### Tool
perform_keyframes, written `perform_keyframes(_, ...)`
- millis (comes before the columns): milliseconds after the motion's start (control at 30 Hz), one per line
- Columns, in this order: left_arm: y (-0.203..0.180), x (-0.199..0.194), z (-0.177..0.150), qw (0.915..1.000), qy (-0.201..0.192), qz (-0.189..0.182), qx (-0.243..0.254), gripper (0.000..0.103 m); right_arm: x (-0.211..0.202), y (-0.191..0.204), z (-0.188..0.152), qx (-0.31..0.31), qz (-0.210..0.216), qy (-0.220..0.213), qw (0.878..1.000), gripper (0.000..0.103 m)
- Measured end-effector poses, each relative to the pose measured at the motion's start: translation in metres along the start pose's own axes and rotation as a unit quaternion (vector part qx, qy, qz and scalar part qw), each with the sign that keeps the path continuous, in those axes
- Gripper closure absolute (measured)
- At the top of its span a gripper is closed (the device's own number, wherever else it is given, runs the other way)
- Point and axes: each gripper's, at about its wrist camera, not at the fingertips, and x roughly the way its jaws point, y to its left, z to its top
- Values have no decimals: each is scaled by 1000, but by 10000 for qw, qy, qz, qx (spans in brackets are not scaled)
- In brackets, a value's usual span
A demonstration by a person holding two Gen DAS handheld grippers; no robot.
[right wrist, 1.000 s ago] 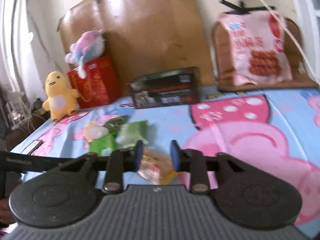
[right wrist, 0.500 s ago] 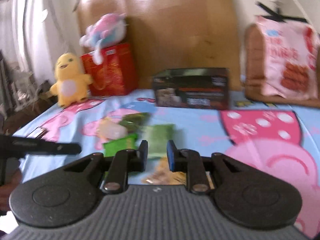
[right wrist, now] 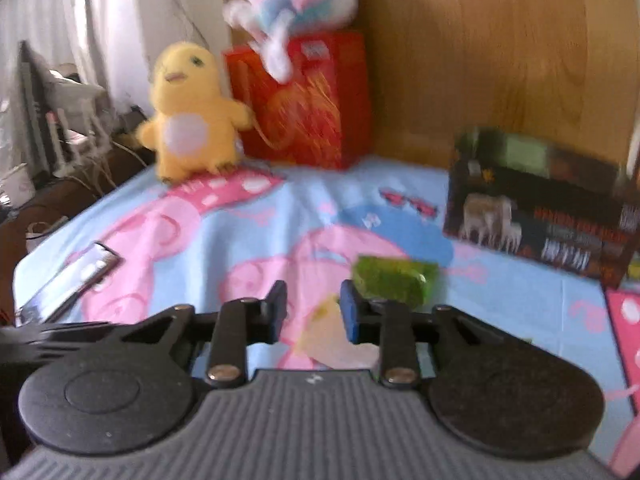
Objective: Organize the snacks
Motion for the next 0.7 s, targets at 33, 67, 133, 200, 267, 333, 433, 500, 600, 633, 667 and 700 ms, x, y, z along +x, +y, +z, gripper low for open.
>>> perform_keyframes(33,1,1,0,10000,12,-30,-48,63,-2,-5,-2,111,29,-16,9999,80)
perform_keyframes(67,2,1,0,9999,17,-52,-85,63,-6,-13,-2,321,65,-53,9994,80)
perform_keyframes(133,4,1,1,9999,28,-92,-141,63,-21,-29,-6,724,27,-156,9972,81)
perform_keyframes(200,4,2,1,9998,37,-112,-143,62,-37,-47,-13,1159,51,-310,9928,81)
perform_keyframes(267,3,2,1,9999,44,-96,-98,61,-51,-64,-23,1560,-4,-415,9869,79)
perform_keyframes(333,1,2,0,10000,41,-70,-52,61,-64,-75,-30,1744,-220,-458,9834,78)
perform_keyframes(433,0,0,-2,10000,27,-53,-40,61,-80,-79,-36,1777,-185,-647,9818,75)
perform_keyframes(500,0,0,-2,10000,16,-44,-29,61,-89,-78,-40,1676,-315,-747,9825,74)
perform_keyframes(600,-1,0,-2,10000,13,-20,0,61,-90,-78,-42,1457,-610,-701,9850,65)
perform_keyframes(633,-2,0,-2,10000,11,-5,21,60,-90,-78,-44,1366,-684,-642,9862,58)
perform_keyframes(667,-3,0,-2,10000,10,7,41,60,-89,-78,-46,1267,-727,-564,9877,55)
perform_keyframes(700,-3,0,-2,10000,11,15,58,60,-86,-80,-47,1198,-748,-494,9887,50)
